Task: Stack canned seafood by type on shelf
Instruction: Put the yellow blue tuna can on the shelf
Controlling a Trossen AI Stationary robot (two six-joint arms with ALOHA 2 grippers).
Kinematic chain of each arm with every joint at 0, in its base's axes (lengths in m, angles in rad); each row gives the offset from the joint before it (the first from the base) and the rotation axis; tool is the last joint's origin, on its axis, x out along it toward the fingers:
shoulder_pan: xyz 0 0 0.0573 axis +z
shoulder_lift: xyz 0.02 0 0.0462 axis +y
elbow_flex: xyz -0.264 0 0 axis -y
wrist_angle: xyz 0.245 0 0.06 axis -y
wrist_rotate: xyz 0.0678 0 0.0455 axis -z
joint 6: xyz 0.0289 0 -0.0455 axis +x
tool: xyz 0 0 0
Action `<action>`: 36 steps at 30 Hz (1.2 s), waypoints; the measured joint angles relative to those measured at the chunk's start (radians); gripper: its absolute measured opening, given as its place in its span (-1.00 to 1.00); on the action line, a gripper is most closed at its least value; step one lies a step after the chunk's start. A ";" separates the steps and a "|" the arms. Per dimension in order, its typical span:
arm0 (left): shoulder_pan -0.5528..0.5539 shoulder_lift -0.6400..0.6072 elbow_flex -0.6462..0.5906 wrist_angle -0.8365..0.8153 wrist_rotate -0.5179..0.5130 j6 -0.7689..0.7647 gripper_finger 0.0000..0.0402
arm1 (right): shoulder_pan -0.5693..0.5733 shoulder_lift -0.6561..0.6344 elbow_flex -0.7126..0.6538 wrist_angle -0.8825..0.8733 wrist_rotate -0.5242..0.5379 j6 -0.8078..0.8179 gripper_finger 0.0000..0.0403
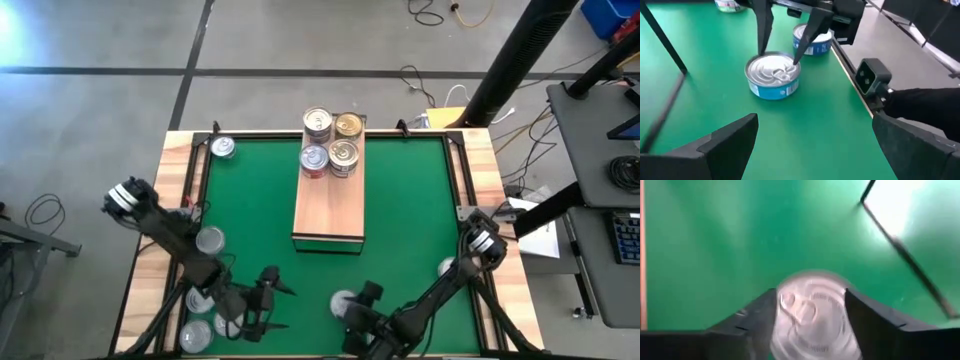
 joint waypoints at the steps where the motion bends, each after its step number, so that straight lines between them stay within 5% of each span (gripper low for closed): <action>1: 0.001 0.027 0.000 0.029 -0.005 -0.010 0.88 | 0.001 0.001 -0.007 -0.001 -0.019 0.008 0.24; 8: 0.038 0.216 0.085 0.089 -0.004 -0.014 0.88 | -0.008 -0.057 -0.024 -0.104 -0.163 0.088 0.75; 12: 0.060 0.272 0.158 0.089 0.125 0.005 0.88 | -0.004 -0.085 -0.026 -0.141 -0.161 0.090 0.90; 21: 0.086 0.281 0.176 0.051 0.125 0.030 0.88 | 0.021 -0.126 -0.121 -0.127 -0.098 0.069 0.92; 30: 0.155 0.398 0.190 0.087 0.099 -0.051 0.88 | 0.019 -0.130 -0.278 0.192 -0.225 -0.027 0.92; 36: 0.194 0.504 0.302 0.100 0.102 -0.036 0.88 | 0.010 -0.125 -0.281 0.220 -0.239 -0.108 0.92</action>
